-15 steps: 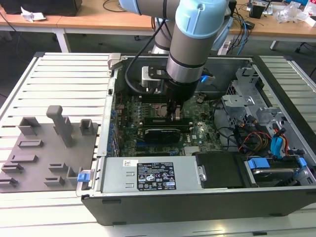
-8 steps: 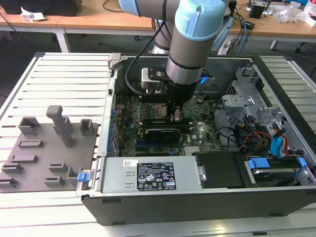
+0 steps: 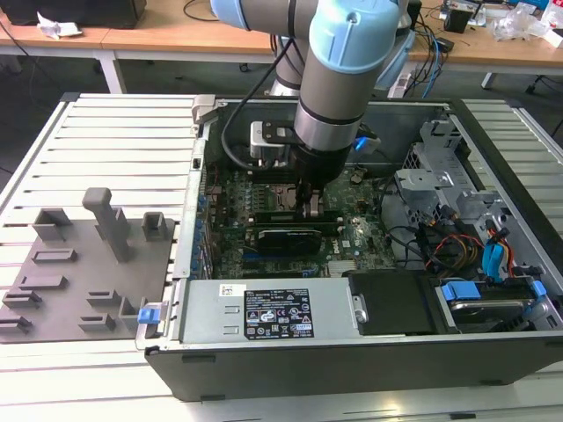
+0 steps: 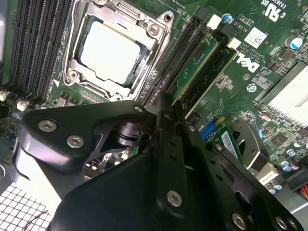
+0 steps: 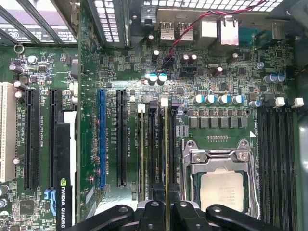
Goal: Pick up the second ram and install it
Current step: 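Insert the second ram into the second slot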
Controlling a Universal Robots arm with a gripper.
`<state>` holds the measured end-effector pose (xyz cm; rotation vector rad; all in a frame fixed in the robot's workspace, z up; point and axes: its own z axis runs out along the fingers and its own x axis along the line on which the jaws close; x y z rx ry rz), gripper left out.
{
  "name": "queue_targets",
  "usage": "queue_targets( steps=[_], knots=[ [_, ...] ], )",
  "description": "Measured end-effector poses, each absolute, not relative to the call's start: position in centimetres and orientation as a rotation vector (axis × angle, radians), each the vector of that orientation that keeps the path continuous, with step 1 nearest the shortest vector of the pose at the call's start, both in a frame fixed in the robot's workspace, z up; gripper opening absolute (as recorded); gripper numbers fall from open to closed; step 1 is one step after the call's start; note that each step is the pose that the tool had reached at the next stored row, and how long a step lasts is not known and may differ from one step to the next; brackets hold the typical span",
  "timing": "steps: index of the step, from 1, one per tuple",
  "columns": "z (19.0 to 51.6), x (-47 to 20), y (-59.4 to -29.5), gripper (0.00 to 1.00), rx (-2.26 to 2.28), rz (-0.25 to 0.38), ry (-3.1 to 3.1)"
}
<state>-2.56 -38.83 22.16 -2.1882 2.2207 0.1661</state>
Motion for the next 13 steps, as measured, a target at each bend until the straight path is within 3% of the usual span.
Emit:
queue_targets(
  steps=[13],
  knots=[
    [22.02, -2.5, -38.95, 0.14, -2.187, 0.174, 2.213]
  ],
)
